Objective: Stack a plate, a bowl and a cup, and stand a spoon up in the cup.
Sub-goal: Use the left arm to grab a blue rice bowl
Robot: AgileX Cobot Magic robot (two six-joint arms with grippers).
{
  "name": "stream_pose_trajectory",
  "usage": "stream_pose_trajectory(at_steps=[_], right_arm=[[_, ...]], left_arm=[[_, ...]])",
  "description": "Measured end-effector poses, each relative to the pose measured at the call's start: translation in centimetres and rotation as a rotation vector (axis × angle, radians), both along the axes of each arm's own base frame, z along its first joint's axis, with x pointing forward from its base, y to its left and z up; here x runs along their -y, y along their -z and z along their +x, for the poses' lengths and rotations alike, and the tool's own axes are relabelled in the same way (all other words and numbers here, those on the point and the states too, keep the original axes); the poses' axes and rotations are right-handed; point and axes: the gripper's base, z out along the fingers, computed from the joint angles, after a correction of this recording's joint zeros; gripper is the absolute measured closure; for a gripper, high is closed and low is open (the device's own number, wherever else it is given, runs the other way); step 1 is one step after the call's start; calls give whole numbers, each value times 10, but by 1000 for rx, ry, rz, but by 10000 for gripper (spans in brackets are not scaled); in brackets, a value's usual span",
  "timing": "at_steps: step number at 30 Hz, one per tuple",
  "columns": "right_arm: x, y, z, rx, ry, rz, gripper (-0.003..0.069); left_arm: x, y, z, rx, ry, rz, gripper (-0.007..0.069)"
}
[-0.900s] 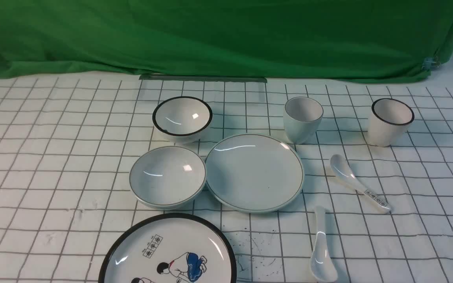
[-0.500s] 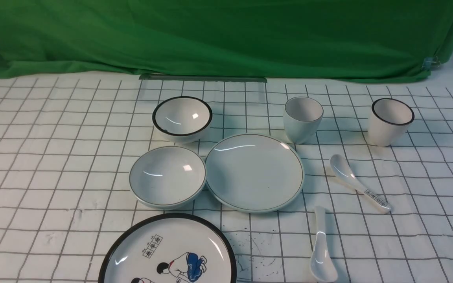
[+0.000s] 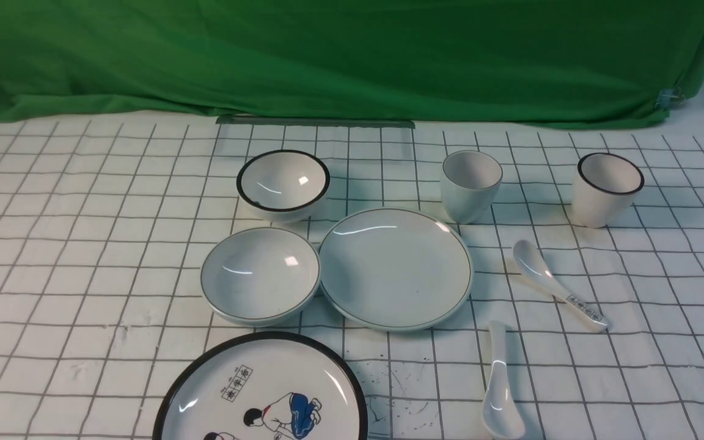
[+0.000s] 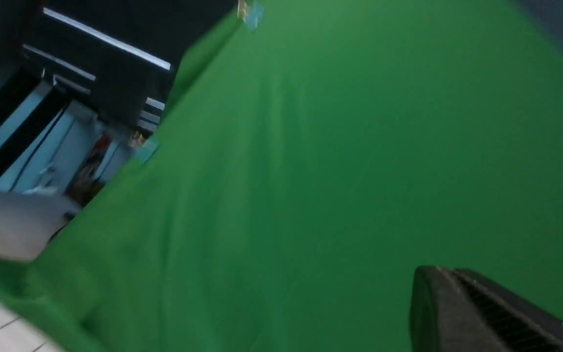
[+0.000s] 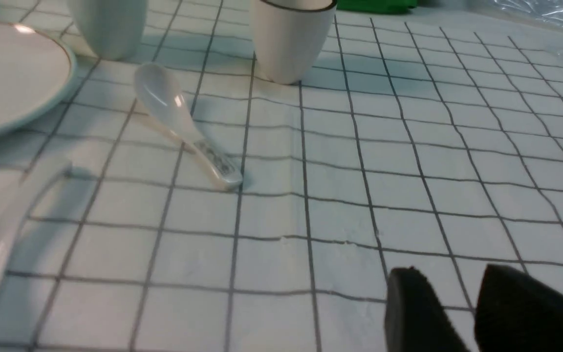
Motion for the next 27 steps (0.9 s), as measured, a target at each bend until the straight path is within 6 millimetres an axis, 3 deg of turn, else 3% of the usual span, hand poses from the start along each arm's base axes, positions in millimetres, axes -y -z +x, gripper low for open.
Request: stream_pose_trajectory(at_steps=[1, 2, 3, 4, 5, 6, 7, 9, 10, 11, 13, 14, 15, 18, 19, 20, 23, 24, 26, 27], right_arm=[[0, -1, 0, 13, 3, 23, 421], [-2, -8, 2, 92, 19, 164, 421], [-2, -9, 2, 102, 21, 181, 421], [-3, -19, 3, 217, 31, 355, 421], [-3, -27, 3, 302, 27, 469, 421], [-3, -29, 3, 324, 24, 497, 421], [-3, -36, 3, 398, 9, 577, 421], [-3, -40, 2, 437, -2, 608, 421], [-3, -44, 1, 477, -15, 633, 421], [-3, -44, 1, 484, -18, 636, 421], [-3, -47, 1, 509, -26, 654, 421], [-3, -47, 1, 513, -27, 668, 421], [-3, -47, 1, 513, -27, 673, 421], [-5, -42, 2, 424, -27, 680, 432], [-6, -43, 3, 330, -25, 663, 454], [-7, -42, 4, 298, -25, 657, 459], [-11, -66, 4, 114, -67, 587, 535], [-14, -82, 3, -20, -109, 509, 572], [-20, -108, 3, -185, -195, 400, 610], [-21, -112, 4, -184, -206, 400, 612]], left_arm=[[0, -1, -1, 14, 1, -4, 615], [-1, -19, -8, 133, 26, -58, 615], [-1, -25, -10, 154, 30, -61, 615], [2, -61, -21, 238, 65, -48, 615], [7, -91, -25, 225, 82, 18, 615], [8, -94, -25, 199, 85, 47, 615], [16, -128, -24, 98, 100, 172, 615], [20, -156, -21, 4, 118, 245, 615], [25, -177, -4, -184, 158, 307, 615], [25, -179, 4, -226, 166, 312, 615], [30, -189, 45, -549, 240, 379, 615], [32, -186, 64, -695, 276, 416, 615], [32, -185, 68, -721, 283, 421, 615], [35, -145, 141, -1091, 385, 504, 615], [36, -123, 172, -1209, 421, 525, 615], [36, -115, 180, -1242, 432, 528, 615], [39, -70, 229, -1433, 519, 521, 615], [45, -55, 247, -1489, 575, 538, 615], [57, -43, 267, -1517, 623, 589, 615], [59, -44, 269, -1513, 625, 597, 615]])
